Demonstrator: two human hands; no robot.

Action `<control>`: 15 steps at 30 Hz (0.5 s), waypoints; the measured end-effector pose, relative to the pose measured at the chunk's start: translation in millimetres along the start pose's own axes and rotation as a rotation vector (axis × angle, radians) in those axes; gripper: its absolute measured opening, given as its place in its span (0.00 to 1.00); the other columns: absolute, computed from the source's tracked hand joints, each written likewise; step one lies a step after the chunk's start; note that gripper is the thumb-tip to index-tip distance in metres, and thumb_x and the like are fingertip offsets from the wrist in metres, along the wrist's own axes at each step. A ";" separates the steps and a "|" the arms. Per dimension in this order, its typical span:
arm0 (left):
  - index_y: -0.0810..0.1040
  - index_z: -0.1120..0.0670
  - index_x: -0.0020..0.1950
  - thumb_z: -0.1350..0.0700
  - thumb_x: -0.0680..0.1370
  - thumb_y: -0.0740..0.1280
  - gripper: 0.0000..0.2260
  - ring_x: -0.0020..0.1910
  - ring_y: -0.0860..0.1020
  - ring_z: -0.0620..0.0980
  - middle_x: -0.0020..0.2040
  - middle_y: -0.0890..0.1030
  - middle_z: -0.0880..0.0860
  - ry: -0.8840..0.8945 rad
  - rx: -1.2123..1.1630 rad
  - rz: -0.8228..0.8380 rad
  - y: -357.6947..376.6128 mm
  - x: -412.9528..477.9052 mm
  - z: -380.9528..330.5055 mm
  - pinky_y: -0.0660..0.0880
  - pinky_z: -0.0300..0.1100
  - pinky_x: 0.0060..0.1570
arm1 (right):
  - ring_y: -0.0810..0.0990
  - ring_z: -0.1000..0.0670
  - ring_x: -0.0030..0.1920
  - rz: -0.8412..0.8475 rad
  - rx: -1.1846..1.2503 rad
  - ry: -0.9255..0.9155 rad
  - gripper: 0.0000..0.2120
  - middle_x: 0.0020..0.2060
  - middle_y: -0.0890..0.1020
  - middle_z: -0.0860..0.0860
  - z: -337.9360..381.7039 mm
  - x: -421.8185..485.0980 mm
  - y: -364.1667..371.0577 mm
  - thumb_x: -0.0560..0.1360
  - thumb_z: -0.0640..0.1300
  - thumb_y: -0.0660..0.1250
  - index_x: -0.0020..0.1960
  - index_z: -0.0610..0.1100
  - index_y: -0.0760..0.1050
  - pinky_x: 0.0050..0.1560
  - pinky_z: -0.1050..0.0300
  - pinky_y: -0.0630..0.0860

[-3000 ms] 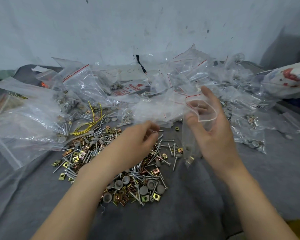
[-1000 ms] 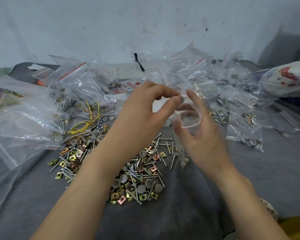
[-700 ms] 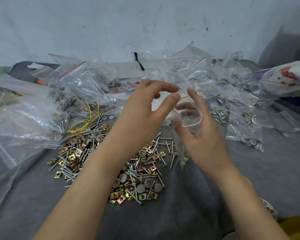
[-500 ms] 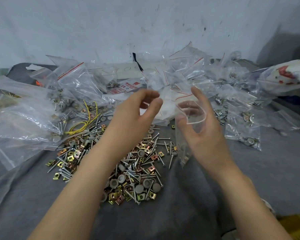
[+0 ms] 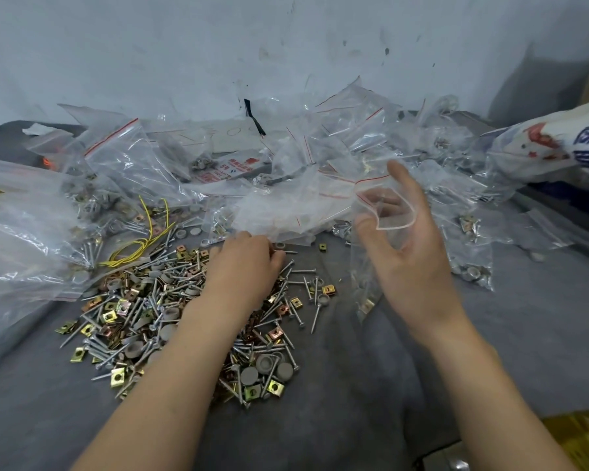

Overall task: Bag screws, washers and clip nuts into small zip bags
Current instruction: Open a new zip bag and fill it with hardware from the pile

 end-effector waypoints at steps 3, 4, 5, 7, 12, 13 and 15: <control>0.81 0.54 0.55 0.45 0.81 0.61 0.15 0.59 0.75 0.57 0.55 0.80 0.55 -0.049 0.058 -0.032 4.5 3.9 -6.2 0.71 0.53 0.59 | 0.77 0.60 0.62 0.000 0.008 0.003 0.31 0.57 0.79 0.64 -1.7 0.9 -3.7 0.77 0.52 0.68 0.78 0.56 0.62 0.60 0.59 0.73; 0.81 0.55 0.53 0.46 0.81 0.61 0.14 0.58 0.76 0.58 0.54 0.80 0.56 -0.058 0.063 -0.034 5.8 4.9 -7.8 0.71 0.53 0.58 | 0.77 0.60 0.62 -0.001 0.009 0.003 0.31 0.57 0.79 0.63 -2.4 1.4 -5.0 0.77 0.53 0.68 0.78 0.56 0.62 0.60 0.63 0.73; 0.81 0.55 0.52 0.47 0.81 0.62 0.14 0.57 0.76 0.58 0.53 0.80 0.56 -0.065 0.061 -0.031 6.9 5.9 -9.4 0.72 0.53 0.57 | 0.77 0.60 0.62 -0.006 0.011 0.002 0.32 0.57 0.80 0.63 -3.2 1.9 -6.6 0.77 0.53 0.68 0.78 0.56 0.62 0.58 0.67 0.72; 0.80 0.56 0.54 0.49 0.81 0.62 0.13 0.57 0.76 0.58 0.54 0.80 0.57 -0.076 0.041 -0.023 8.0 7.1 -11.6 0.72 0.53 0.55 | 0.77 0.60 0.61 -0.013 0.014 0.003 0.32 0.57 0.80 0.63 -4.2 2.9 -9.4 0.76 0.54 0.68 0.78 0.56 0.62 0.55 0.73 0.70; 0.75 0.54 0.55 0.50 0.81 0.62 0.09 0.56 0.76 0.56 0.53 0.79 0.53 -0.063 -0.049 -0.023 4.9 5.9 -12.2 0.71 0.52 0.57 | 0.77 0.63 0.62 -0.015 0.008 -0.001 0.32 0.57 0.79 0.66 -5.0 4.1 -11.8 0.77 0.53 0.68 0.78 0.56 0.62 0.54 0.75 0.69; 0.75 0.52 0.54 0.50 0.80 0.63 0.08 0.54 0.77 0.55 0.52 0.79 0.52 -0.053 -0.095 -0.021 3.1 5.4 -11.0 0.73 0.52 0.56 | 0.76 0.64 0.61 -0.018 0.006 -0.006 0.32 0.57 0.79 0.67 -5.0 3.9 -11.2 0.77 0.54 0.68 0.78 0.55 0.62 0.53 0.77 0.68; 0.73 0.51 0.50 0.50 0.80 0.64 0.05 0.47 0.78 0.53 0.47 0.80 0.50 -0.033 -0.221 -0.024 -2.8 5.6 -9.1 0.76 0.51 0.52 | 0.76 0.65 0.60 -0.015 0.002 -0.007 0.31 0.57 0.79 0.66 -4.8 3.3 -8.9 0.77 0.53 0.68 0.78 0.54 0.63 0.52 0.78 0.67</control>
Point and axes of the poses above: each hand's wrist, its own x-axis towards the middle knuckle, its own y-axis out of the palm, z = x × y, the point moved 3 cm from there along x, towards the middle knuckle
